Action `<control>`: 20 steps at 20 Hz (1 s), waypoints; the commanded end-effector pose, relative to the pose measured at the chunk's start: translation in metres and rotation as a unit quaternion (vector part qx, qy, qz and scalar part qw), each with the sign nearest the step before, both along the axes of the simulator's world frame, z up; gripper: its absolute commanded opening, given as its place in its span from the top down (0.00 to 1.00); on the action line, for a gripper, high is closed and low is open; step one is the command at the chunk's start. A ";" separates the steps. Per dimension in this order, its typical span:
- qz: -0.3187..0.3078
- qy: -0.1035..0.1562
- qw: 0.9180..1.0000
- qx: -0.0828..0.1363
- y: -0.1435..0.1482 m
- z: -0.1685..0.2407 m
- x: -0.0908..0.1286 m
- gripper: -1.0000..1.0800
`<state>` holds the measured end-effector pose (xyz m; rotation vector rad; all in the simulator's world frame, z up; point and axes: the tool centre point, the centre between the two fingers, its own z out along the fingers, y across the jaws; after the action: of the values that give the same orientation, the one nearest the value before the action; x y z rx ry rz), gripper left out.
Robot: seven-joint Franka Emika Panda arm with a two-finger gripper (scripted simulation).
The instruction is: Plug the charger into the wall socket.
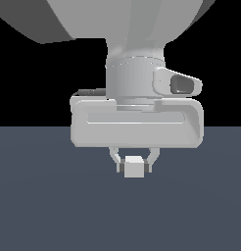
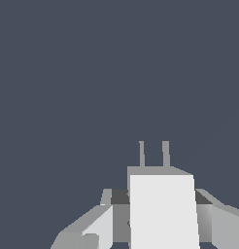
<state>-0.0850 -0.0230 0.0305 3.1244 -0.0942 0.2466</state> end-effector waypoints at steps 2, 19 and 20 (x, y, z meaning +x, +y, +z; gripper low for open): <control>0.023 -0.001 1.000 0.000 -0.015 0.010 0.008 1.00; 0.144 0.000 0.990 0.001 -0.083 0.058 0.062 1.00; 0.149 0.000 0.989 0.001 -0.085 0.060 0.064 1.00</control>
<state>-0.0251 -0.1044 0.0876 3.1294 0.3462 0.2490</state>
